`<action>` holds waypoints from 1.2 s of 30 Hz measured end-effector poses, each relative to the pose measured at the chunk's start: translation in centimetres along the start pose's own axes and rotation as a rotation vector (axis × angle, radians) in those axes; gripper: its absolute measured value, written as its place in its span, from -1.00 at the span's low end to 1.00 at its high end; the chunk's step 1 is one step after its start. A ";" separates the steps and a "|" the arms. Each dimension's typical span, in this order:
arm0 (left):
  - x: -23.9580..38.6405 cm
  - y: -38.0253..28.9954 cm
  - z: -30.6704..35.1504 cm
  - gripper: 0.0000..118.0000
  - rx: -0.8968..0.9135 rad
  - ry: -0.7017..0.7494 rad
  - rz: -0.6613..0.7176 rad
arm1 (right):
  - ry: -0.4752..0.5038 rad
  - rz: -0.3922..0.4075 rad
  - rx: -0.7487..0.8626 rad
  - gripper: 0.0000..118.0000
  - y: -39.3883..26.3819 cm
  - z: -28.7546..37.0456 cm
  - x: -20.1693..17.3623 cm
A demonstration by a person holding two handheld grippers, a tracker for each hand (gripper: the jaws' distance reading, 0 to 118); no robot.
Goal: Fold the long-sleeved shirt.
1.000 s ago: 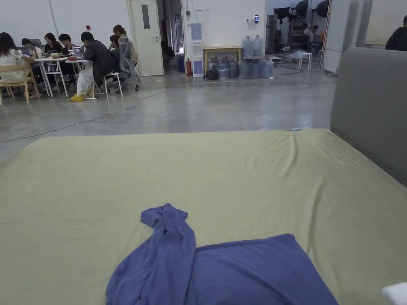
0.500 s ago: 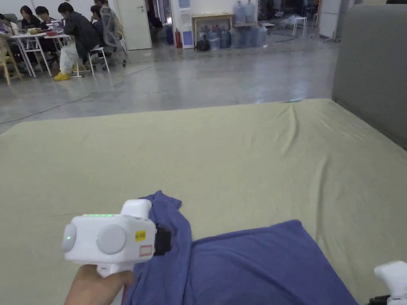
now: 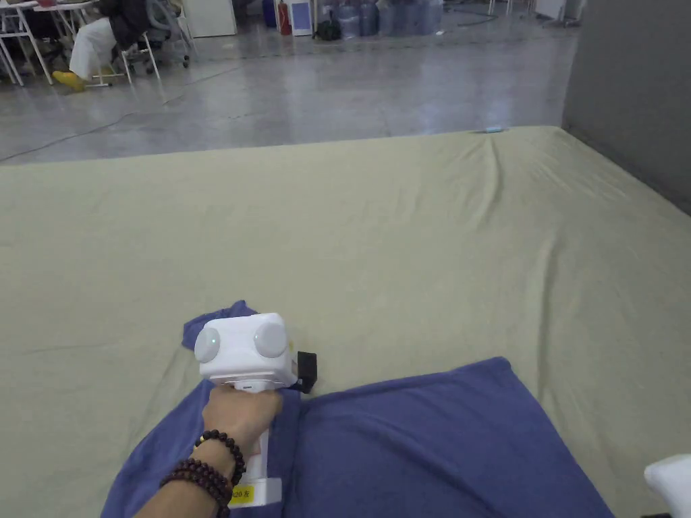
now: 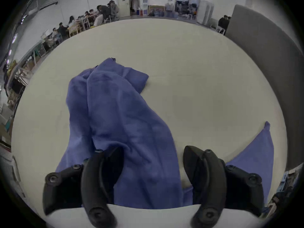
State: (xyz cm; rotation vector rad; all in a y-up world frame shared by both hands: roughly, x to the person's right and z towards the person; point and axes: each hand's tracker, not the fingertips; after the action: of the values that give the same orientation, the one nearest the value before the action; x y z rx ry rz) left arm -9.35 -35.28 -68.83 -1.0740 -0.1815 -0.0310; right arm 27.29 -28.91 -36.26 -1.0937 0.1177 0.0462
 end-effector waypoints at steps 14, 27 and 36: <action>-0.8 -2.3 14.3 -1.00 0.216 -0.144 -0.089 | 0.008 0.036 0.055 -1.00 0.2 3.4 -2.0; -0.9 -20.9 16.4 -1.00 -0.076 -0.265 -0.204 | 0.038 0.030 0.093 -1.00 0.2 3.5 -3.9; -4.1 -18.0 20.8 0.92 0.056 -0.387 -0.097 | 0.022 0.032 0.090 -1.00 1.1 4.2 -4.2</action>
State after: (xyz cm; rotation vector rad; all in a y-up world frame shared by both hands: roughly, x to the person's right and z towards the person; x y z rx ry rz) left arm -18.16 -25.87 -44.17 -1.0065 -0.5800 0.0947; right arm 23.32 -24.62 -34.80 -1.0022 0.1553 0.0568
